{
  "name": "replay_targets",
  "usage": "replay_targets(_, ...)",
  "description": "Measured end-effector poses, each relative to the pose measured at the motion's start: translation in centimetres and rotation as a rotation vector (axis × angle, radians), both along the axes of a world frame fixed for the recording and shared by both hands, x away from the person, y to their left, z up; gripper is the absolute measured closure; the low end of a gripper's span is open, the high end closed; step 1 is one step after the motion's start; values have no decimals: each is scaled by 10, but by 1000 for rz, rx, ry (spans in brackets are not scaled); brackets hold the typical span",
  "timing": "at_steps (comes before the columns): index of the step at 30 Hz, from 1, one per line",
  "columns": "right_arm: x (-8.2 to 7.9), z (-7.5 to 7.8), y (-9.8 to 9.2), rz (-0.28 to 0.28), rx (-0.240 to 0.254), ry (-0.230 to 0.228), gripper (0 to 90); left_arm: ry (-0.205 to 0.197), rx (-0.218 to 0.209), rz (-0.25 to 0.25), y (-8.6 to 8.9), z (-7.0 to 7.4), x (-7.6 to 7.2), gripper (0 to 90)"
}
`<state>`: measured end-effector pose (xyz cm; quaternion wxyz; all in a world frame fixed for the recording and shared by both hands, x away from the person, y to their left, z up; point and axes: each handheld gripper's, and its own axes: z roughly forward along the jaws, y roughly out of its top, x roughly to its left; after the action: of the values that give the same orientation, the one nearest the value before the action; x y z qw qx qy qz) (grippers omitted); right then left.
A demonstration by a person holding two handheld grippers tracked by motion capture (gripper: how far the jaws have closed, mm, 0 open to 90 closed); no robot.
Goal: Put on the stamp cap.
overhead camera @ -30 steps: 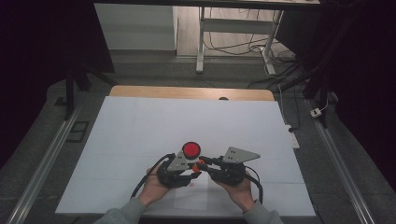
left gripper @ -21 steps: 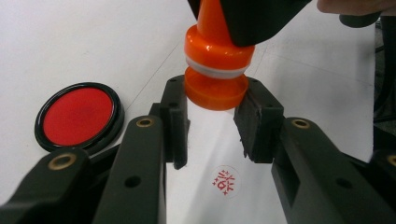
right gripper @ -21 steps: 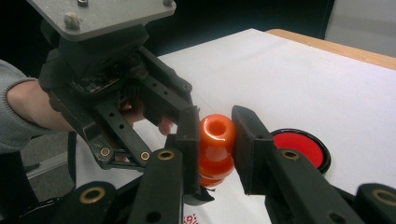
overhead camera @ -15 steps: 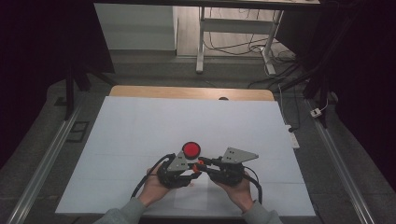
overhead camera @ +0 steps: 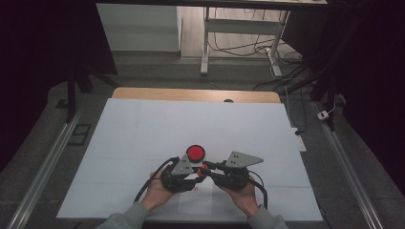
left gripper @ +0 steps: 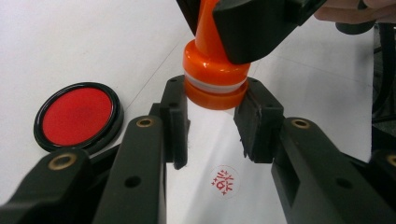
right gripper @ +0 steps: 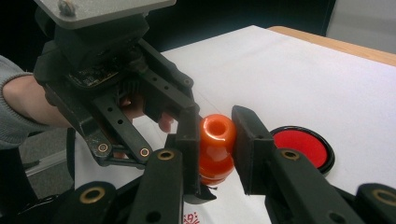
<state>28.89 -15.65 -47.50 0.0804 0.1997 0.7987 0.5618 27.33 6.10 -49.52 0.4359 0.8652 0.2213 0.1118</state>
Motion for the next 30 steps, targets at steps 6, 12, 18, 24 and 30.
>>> replay_targets(6, 0, 0, 0, 2, -1, 0, 723, 10, -7, -5, 1, 0, 1, 656)
replay_targets(12, -1, -1, 1, 10, -8, 0, 723, 13, -12, -1, 1, 0, 1, 655)
replay_targets(18, -1, -1, 1, 9, -5, -2, 723, 1, -12, 5, 1, 1, 0, 656)
replay_targets(24, -1, -1, 0, 12, 3, -3, 724, -19, -8, 12, 0, 1, -2, 658)
replay_targets(30, 0, -3, -1, 10, 21, 8, 724, -27, -10, 16, 0, 1, -3, 658)
